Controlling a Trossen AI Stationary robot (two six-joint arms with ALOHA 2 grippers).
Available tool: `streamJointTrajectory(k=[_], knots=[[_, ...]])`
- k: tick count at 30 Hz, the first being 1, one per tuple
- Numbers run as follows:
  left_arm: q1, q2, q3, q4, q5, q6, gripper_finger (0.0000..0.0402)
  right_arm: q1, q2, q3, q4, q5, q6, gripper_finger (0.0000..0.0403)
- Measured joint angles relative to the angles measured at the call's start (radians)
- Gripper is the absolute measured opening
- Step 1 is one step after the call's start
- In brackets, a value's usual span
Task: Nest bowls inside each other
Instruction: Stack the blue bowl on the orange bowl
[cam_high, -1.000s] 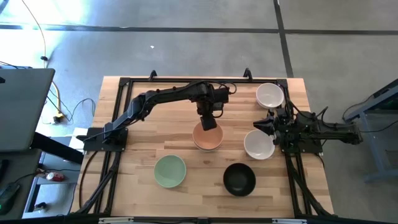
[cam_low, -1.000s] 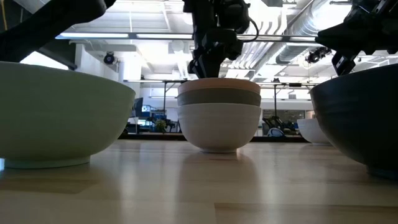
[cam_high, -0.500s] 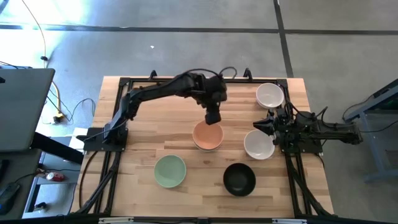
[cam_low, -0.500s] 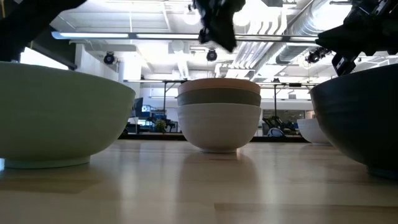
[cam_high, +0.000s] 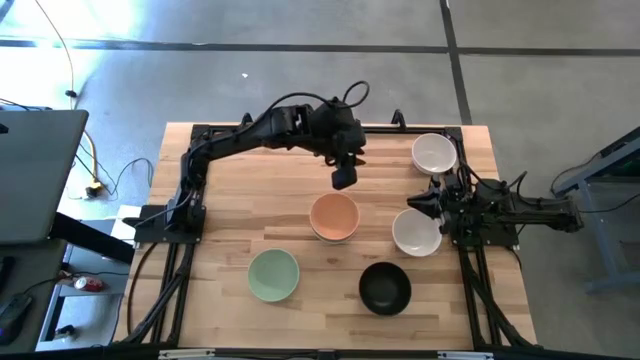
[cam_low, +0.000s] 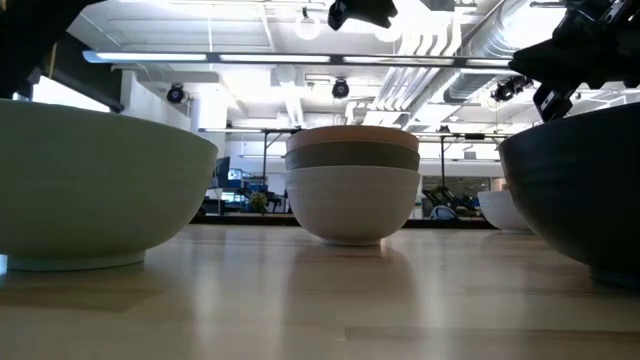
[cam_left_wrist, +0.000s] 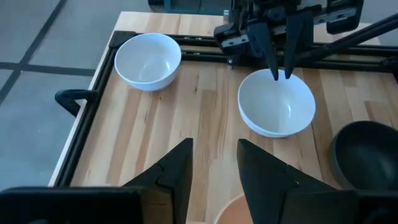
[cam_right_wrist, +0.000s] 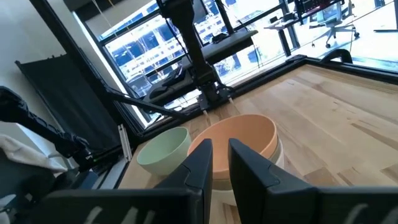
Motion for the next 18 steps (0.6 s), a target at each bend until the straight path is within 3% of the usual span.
streamJointTrajectory(k=[10, 18], knots=[[-0.012, -0.015, 0.0, 0.048, 0.001, 0.008, 0.0115, 0.0, 0.0, 0.0, 0.0, -0.013, -0.019, 0.0044], [-0.011, -0.03, 0.0, -0.013, -0.024, 0.016, 0.0115, 0.0, 0.0, 0.0, 0.002, -0.021, -0.027, 0.0044]])
